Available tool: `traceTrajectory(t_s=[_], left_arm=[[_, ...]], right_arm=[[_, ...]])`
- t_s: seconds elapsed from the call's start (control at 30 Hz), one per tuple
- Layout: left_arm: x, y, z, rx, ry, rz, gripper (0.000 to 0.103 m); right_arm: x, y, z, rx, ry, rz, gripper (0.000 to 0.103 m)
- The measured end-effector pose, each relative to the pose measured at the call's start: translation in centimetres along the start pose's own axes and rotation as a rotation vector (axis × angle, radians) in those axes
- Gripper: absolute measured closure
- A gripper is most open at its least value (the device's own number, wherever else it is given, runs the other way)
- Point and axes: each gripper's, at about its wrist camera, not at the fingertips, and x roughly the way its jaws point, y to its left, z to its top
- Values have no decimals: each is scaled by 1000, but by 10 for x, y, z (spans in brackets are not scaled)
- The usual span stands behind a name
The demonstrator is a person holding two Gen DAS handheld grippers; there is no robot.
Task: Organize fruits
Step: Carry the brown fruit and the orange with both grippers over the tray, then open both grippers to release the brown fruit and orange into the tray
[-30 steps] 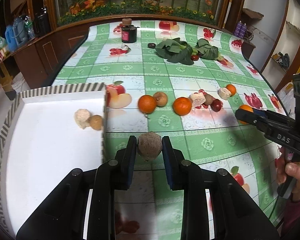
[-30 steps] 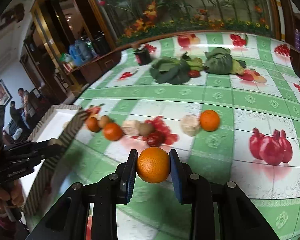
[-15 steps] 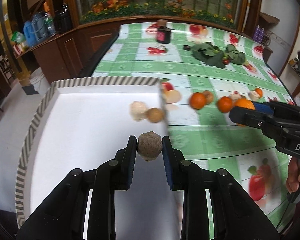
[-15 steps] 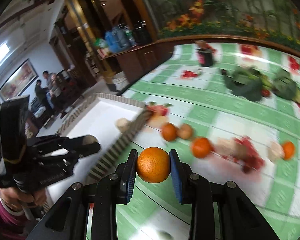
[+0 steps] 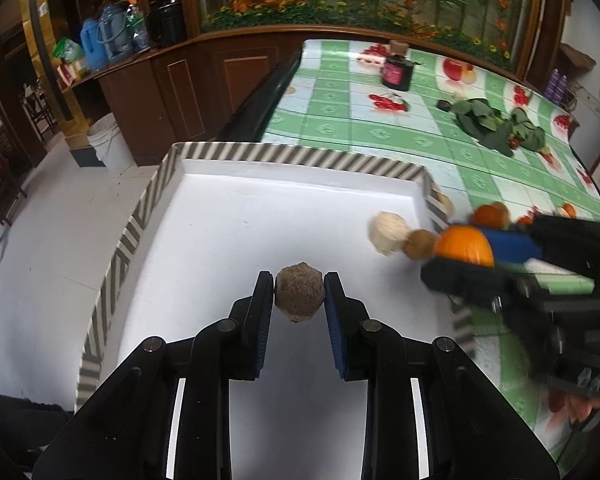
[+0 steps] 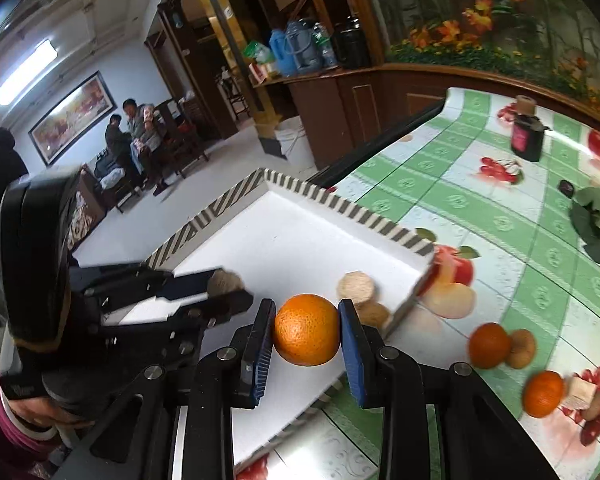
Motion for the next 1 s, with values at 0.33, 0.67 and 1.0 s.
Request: traceTrajectory(t_s=[0.33, 0.67, 1.0], left_arm=[[28, 17, 5, -38, 47, 17, 78], [32, 19, 4, -55, 41, 54, 78], [34, 21, 4, -71, 53, 87, 62]], right_arm=[[35, 11, -6, -42, 68, 27, 72], [44, 13, -14, -71, 61, -9, 72], [37, 14, -17, -72, 61, -26, 67]])
